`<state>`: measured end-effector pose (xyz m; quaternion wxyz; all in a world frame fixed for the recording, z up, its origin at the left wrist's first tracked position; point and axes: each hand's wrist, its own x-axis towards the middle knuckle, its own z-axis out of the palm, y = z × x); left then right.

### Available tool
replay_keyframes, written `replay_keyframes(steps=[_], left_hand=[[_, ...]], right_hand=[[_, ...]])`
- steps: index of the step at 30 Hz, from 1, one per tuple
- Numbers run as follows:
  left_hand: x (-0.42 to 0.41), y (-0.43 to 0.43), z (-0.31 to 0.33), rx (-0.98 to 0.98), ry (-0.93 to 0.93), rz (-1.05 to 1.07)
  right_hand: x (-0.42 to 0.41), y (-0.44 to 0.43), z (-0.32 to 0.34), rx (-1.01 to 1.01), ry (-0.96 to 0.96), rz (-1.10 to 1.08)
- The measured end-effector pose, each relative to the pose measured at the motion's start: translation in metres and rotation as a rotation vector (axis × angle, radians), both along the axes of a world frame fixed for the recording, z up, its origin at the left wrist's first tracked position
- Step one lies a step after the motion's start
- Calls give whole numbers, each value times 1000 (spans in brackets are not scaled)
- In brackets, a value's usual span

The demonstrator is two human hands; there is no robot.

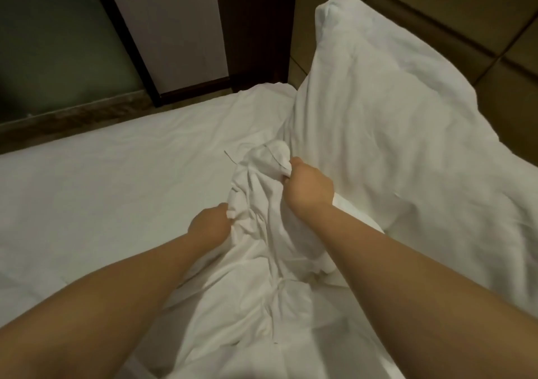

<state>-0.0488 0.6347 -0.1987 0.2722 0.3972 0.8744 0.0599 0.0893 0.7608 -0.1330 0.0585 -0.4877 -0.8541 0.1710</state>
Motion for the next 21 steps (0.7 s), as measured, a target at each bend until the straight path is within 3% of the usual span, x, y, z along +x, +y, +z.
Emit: replay_keyframes(steps=[6,10,13,15,21], left_hand=[[-72,17,128,552,67,385],[-117,24,217,733,279,318],[-126,27,217,397,348,191],[-109,29,197,170,292,126],[-28,18,135,-47,229,-134]], right_hand=[[28,24,66,97,291,-167],[18,48,131,218,421,-245],[-2,45,145,176,243,-291],[-3,30,132,122,131,-264],[27,-23,74,12,20,-138]])
